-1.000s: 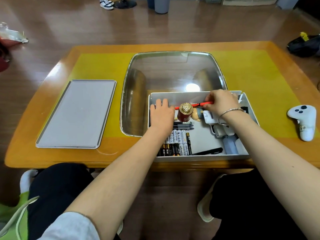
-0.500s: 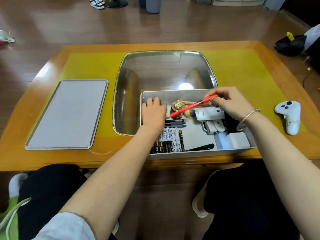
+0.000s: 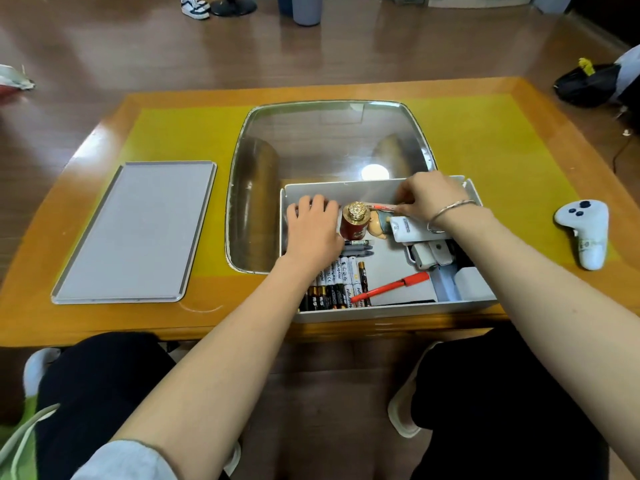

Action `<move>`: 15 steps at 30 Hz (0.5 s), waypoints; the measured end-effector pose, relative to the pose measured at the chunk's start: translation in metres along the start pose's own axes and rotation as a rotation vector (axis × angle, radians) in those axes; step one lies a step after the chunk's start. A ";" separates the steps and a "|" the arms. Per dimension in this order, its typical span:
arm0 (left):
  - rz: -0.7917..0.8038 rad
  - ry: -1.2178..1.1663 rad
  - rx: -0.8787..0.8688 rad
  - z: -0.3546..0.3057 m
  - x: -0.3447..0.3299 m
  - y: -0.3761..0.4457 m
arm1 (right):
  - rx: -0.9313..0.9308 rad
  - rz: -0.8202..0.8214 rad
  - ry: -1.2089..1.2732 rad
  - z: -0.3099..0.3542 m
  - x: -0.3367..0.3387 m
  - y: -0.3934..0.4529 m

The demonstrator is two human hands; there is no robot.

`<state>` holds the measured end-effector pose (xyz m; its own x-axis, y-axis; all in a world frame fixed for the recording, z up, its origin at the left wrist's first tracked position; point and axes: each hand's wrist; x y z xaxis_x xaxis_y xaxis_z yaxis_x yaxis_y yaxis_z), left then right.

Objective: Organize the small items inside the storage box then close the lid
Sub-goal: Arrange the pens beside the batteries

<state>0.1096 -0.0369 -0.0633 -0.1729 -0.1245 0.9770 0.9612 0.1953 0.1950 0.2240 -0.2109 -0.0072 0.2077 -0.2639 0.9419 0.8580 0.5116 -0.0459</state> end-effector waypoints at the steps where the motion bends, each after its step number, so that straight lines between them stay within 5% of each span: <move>1: -0.015 -0.048 -0.011 -0.001 0.000 0.000 | 0.011 0.007 -0.009 0.001 -0.003 0.003; 7: -0.006 -0.125 -0.081 -0.006 0.001 0.008 | 0.051 0.045 -0.044 0.001 -0.002 0.008; 15: 0.014 -0.090 -0.062 -0.009 0.002 0.022 | 0.063 -0.215 0.279 0.004 0.027 -0.027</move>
<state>0.1328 -0.0419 -0.0575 -0.1752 -0.0336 0.9840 0.9746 0.1357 0.1782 0.2043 -0.2290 0.0202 0.1535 -0.5797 0.8003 0.8672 0.4673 0.1721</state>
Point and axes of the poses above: each hand's wrist, its own y-axis towards the middle knuckle, its own x-axis out of the back of the hand, z = x × y, and after that the axes turned 15 degrees about y, right-handed
